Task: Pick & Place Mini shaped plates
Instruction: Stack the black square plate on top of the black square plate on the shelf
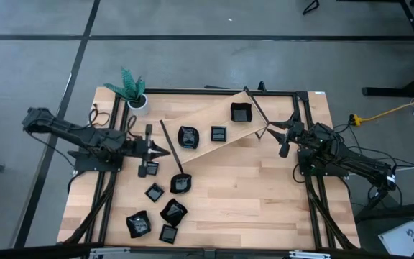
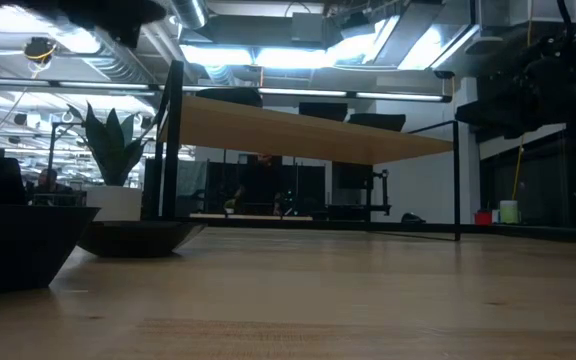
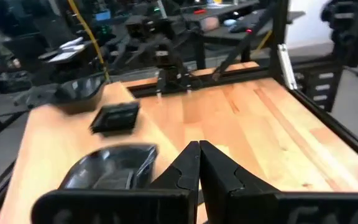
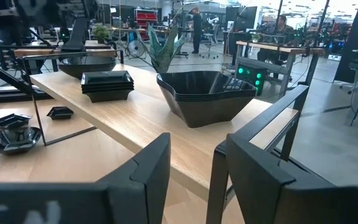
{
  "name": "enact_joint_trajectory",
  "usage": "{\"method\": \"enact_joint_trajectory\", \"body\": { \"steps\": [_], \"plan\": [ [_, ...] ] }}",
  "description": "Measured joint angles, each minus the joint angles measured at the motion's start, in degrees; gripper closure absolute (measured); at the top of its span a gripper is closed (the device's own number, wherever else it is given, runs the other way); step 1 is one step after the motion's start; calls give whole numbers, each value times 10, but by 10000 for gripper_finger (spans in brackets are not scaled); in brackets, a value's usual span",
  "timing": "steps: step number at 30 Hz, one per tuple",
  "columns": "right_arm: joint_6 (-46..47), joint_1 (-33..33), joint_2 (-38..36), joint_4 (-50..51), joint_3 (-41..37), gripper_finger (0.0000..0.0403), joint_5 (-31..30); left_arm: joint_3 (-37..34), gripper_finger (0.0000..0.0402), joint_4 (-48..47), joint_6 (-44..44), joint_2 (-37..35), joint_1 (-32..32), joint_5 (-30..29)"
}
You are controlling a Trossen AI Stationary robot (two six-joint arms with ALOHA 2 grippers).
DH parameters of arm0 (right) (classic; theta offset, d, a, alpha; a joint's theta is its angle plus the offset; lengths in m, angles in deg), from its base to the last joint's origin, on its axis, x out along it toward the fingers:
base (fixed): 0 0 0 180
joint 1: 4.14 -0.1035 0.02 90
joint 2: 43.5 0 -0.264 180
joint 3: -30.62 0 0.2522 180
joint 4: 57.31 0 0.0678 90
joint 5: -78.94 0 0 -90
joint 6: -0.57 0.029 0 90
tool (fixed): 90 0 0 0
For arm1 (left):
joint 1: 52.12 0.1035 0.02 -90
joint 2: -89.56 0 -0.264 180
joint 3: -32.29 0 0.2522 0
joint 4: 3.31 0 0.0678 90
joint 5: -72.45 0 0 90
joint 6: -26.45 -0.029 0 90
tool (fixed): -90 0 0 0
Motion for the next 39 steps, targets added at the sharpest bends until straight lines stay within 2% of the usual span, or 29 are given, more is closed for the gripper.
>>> {"method": "enact_joint_trajectory", "body": {
  "steps": [3, 5, 14, 17, 20, 23, 26, 32, 39],
  "plan": [
    [0, 0, 0, 0, 0, 249, 0, 30, 398, 9, -21, 40, -41, -10],
    [0, 0, 0, 0, 0, 249, 0, 51, 398, 10, -42, 71, -71, -37],
    [0, 0, 0, 0, 0, 249, 0, 148, 398, 9, -123, 241, -197, -294],
    [-1, 0, 0, 0, 0, 249, 0, 176, 398, 9, -125, 287, -222, -340],
    [0, 0, 0, 0, 0, 249, 0, 194, 398, 8, -122, 323, -237, -334],
    [-1, 0, 0, 0, 0, 249, 0, 216, 398, -24, -68, 345, -243, -330],
    [0, 0, 0, 0, 0, 249, 0, 251, 398, -120, 27, 356, -244, -301],
    [0, 0, 0, 0, 0, 249, 0, 316, 398, -330, 208, 379, -232, -174],
    [0, 0, 0, 0, 0, 249, 0, 324, 398, -504, 364, 409, -205, -99]
  ]
}}
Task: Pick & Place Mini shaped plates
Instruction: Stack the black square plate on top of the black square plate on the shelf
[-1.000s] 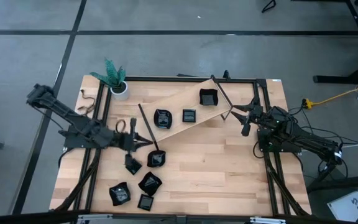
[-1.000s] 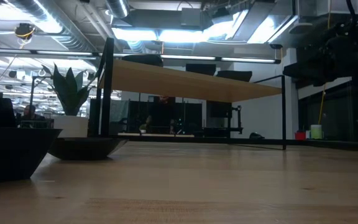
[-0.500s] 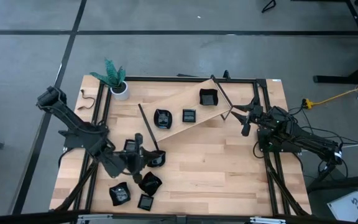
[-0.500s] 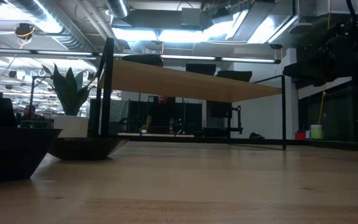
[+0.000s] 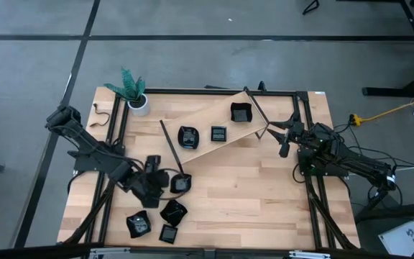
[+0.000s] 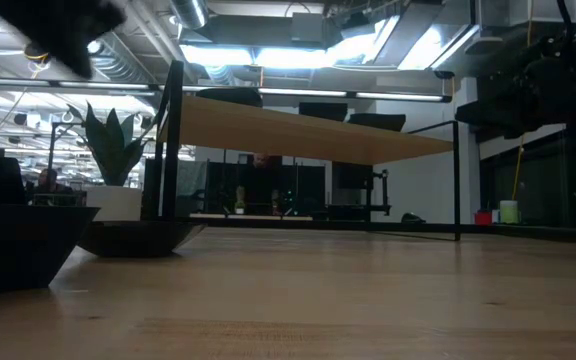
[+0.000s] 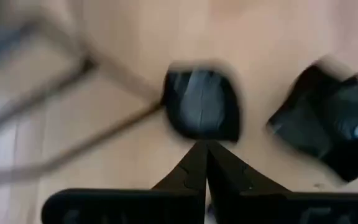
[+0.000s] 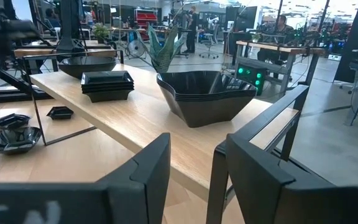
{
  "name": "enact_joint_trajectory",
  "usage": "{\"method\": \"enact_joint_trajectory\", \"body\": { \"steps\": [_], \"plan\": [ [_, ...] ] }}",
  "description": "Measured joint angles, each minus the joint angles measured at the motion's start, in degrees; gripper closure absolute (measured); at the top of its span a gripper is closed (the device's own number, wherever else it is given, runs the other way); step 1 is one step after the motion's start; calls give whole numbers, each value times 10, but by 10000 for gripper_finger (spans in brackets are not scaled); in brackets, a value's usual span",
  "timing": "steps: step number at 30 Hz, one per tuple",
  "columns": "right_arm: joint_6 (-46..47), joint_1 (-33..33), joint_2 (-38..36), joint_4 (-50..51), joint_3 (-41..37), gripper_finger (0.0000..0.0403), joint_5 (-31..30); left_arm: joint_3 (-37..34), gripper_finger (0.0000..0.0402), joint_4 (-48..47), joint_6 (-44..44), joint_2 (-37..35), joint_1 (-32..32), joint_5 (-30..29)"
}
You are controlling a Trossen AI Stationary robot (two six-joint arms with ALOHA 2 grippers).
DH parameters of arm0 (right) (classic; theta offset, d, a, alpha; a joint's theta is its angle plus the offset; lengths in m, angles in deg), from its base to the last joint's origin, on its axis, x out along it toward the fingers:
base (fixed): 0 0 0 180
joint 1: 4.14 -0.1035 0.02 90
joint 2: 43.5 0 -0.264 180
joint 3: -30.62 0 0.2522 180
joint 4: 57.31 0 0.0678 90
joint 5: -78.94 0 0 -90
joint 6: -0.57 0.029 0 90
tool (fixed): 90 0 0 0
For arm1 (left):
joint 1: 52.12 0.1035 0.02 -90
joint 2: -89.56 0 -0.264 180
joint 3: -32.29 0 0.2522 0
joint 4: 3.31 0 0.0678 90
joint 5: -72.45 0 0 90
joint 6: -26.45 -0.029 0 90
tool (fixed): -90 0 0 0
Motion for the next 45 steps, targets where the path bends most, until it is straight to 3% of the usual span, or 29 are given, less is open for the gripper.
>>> {"method": "enact_joint_trajectory", "body": {
  "steps": [7, 17, 21, 30, 45],
  "plan": [
    [0, 0, 0, 0, 0, 249, 0, 0, 386, -84, 72, 34, 21, 42],
    [0, 0, 0, 0, 0, 249, 0, 0, 287, -117, 78, 81, 39, 67],
    [0, 0, 0, 0, 0, 249, 0, -25, 267, -145, 82, 101, 36, 82],
    [0, 0, 0, 0, 0, 249, 0, -115, 281, -106, 127, 100, 4, 99],
    [0, 0, 0, 0, 0, 249, 0, -129, 297, -71, 105, 102, -16, 40]
  ]
}}
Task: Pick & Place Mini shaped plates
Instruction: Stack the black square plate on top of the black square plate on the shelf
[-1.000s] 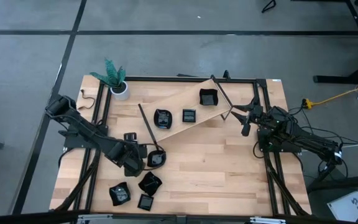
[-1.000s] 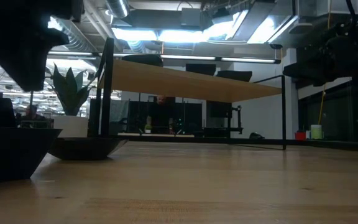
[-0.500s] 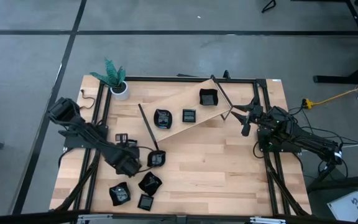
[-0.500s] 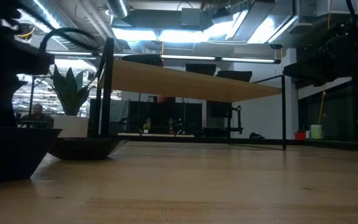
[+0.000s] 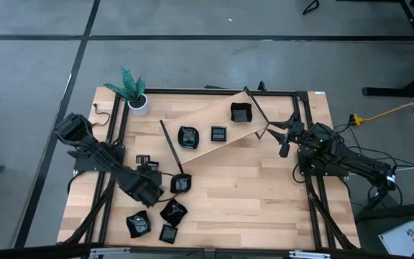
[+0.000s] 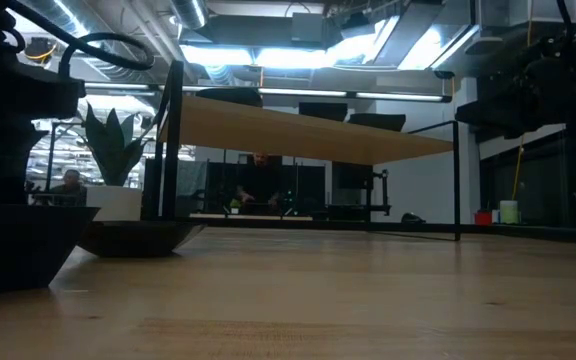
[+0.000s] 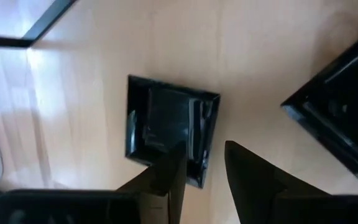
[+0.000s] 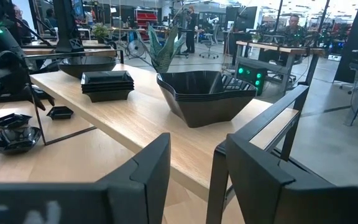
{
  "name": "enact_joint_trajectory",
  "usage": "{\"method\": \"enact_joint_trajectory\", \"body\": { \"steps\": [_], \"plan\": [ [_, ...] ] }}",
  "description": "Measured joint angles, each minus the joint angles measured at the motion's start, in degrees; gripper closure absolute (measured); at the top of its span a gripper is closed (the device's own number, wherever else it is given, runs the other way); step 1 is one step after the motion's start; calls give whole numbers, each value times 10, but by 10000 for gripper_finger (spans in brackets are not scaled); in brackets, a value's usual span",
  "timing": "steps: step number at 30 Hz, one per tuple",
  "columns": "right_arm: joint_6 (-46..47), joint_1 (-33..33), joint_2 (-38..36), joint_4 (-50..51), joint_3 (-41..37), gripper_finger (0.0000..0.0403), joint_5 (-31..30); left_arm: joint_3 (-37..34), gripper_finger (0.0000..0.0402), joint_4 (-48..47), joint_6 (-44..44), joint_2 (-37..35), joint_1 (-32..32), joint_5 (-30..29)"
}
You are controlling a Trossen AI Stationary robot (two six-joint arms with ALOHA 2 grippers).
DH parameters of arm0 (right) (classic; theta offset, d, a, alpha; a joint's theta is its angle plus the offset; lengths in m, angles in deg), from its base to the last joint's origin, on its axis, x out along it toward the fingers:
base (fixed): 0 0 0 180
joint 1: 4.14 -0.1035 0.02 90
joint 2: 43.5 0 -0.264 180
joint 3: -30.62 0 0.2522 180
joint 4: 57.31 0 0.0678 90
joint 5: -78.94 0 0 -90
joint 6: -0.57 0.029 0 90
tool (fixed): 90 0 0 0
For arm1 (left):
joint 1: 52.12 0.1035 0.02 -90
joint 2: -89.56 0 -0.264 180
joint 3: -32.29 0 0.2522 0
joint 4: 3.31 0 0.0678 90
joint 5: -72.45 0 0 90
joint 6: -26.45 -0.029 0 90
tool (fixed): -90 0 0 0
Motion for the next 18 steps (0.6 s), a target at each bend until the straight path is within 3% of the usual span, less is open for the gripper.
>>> {"method": "enact_joint_trajectory", "body": {
  "steps": [18],
  "plan": [
    [0, 0, 0, 0, 0, 249, 0, 2, 308, 12, -29, 65, 0, 1]
  ]
}}
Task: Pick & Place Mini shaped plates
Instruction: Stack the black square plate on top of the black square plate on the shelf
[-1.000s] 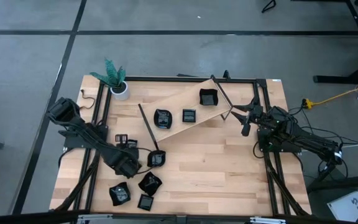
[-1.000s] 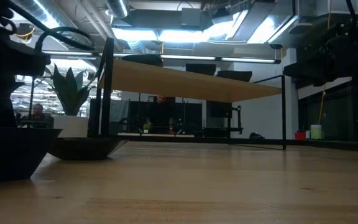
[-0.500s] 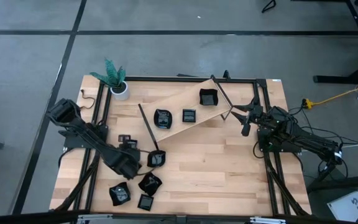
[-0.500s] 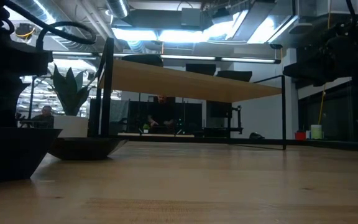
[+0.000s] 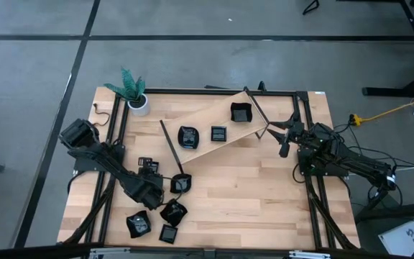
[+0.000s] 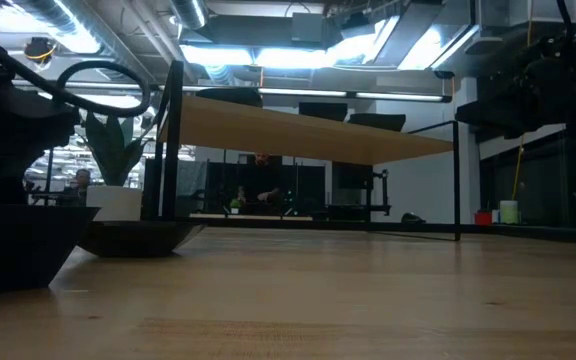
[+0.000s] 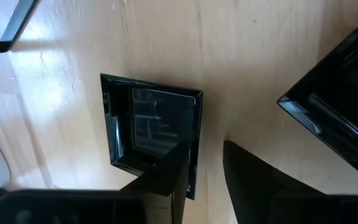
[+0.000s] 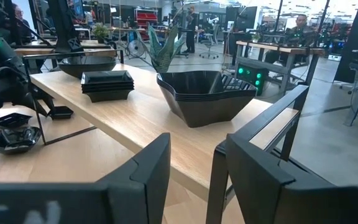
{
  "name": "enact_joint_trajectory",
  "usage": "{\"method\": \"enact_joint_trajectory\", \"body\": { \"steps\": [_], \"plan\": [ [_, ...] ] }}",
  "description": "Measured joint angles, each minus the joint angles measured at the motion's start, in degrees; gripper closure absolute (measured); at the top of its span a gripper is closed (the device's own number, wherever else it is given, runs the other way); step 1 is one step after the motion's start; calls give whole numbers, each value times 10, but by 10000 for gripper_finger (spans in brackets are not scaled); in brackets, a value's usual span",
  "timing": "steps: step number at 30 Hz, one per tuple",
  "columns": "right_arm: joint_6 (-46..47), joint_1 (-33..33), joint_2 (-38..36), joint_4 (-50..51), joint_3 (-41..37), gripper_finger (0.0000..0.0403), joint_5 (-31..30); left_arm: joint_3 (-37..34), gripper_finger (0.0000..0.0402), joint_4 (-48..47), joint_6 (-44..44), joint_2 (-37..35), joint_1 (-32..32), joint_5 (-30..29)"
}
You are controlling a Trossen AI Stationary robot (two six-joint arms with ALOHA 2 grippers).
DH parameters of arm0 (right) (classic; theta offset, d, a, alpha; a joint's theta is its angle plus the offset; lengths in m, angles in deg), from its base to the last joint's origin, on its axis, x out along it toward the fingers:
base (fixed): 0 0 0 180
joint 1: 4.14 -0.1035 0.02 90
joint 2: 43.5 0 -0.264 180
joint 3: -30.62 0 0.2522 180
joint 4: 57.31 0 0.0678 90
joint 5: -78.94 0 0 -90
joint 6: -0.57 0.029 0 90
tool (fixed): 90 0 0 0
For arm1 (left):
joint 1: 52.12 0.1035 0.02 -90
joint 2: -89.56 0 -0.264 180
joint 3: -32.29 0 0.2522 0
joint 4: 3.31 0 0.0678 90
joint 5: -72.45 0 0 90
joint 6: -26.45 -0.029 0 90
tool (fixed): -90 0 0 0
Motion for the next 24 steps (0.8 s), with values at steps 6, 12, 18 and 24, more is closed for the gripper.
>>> {"method": "enact_joint_trajectory", "body": {
  "steps": [6, 12, 18, 24],
  "plan": [
    [0, 0, 0, 0, 0, 249, 0, 1, 336, 0, 0, -10, 2, -29],
    [1, 0, 0, 0, 0, 249, 0, 0, 379, -3, 0, -9, 2, -24],
    [1, 0, 0, 0, 0, 249, 0, 1, 397, -3, 1, -10, 1, -20],
    [0, 0, 0, 0, 0, 249, 0, 15, 399, -21, 5, -10, 1, -13]
  ]
}}
